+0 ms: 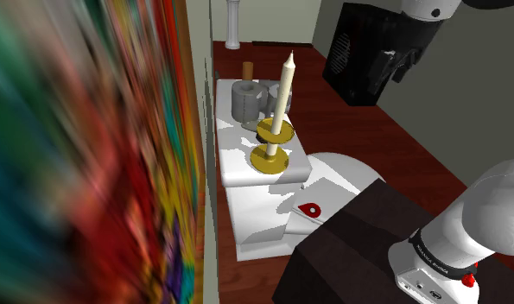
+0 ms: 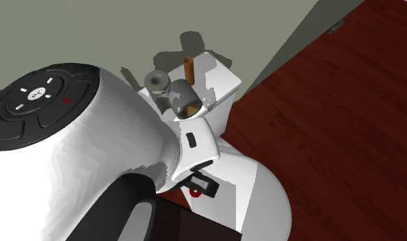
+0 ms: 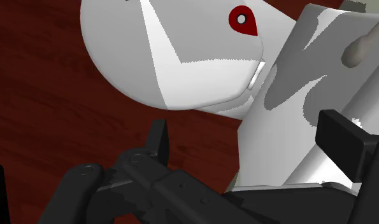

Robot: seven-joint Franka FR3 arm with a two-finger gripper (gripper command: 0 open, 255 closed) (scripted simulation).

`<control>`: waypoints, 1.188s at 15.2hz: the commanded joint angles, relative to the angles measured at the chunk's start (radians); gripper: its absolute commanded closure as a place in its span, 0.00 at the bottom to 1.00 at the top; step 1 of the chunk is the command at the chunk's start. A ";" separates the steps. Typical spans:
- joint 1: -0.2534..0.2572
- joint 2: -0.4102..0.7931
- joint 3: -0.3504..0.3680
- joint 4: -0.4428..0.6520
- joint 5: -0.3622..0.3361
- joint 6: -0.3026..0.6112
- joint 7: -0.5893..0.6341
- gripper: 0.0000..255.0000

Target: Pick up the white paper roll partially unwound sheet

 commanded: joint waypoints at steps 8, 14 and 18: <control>0.018 0.247 0.092 0.138 0.080 0.060 0.137 0.00; 0.027 0.472 0.161 0.302 0.117 0.086 0.248 0.00; 0.036 0.627 0.199 0.436 0.124 0.088 0.321 0.00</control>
